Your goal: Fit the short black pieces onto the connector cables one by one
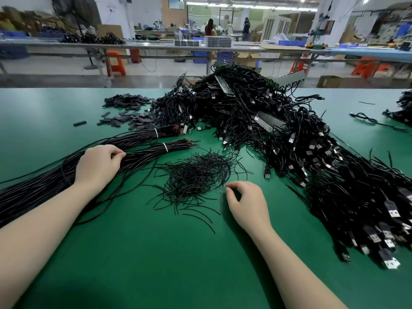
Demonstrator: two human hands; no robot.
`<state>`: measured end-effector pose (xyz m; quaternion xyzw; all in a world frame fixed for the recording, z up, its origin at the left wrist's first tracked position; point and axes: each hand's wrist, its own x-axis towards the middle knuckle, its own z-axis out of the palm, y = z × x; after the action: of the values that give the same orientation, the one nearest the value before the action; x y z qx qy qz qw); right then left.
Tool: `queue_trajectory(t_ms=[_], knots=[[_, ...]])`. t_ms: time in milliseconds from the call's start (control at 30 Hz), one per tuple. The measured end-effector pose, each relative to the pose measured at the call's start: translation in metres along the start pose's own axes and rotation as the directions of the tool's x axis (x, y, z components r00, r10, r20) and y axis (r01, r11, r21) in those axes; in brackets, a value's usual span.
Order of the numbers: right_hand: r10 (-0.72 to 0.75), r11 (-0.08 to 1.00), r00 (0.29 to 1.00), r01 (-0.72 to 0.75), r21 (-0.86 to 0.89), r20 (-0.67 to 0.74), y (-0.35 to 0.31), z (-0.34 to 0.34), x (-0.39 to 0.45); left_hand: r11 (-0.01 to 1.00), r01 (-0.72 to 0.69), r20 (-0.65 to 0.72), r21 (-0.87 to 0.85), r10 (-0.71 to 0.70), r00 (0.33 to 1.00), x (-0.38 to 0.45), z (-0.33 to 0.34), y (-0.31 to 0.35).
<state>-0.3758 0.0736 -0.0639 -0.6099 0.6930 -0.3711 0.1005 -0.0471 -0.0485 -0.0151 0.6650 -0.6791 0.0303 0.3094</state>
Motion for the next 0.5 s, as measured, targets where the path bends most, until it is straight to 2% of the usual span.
queue_trajectory(t_ms=[233, 367, 433, 500], knots=[[0.002, 1.000, 1.000, -0.002, -0.001, -0.005, 0.0004, 0.0001, 0.0003, 0.992, 0.000, -0.033, 0.125, 0.004, 0.999, -0.0032, 0.0062, 0.0002], [0.004, 1.000, 1.000, -0.004, -0.010, -0.007, 0.0009, 0.0008, 0.0008, 0.960, -0.060, 0.113, 0.272, 0.031, 0.993, -0.0019, 0.0076, -0.0012], [0.002, 1.000, 1.000, -0.002, -0.013, -0.008, 0.0013, 0.0012, 0.0011, 0.967, -0.083, 0.115, 0.241, 0.056, 0.992, 0.0014, 0.0047, -0.0004], [-0.001, 1.000, 1.000, 0.001, -0.019, -0.011, 0.0011, 0.0010, 0.0013, 0.993, -0.055, 0.047, 0.103, 0.051, 0.998, 0.0038, 0.0012, 0.0000]])
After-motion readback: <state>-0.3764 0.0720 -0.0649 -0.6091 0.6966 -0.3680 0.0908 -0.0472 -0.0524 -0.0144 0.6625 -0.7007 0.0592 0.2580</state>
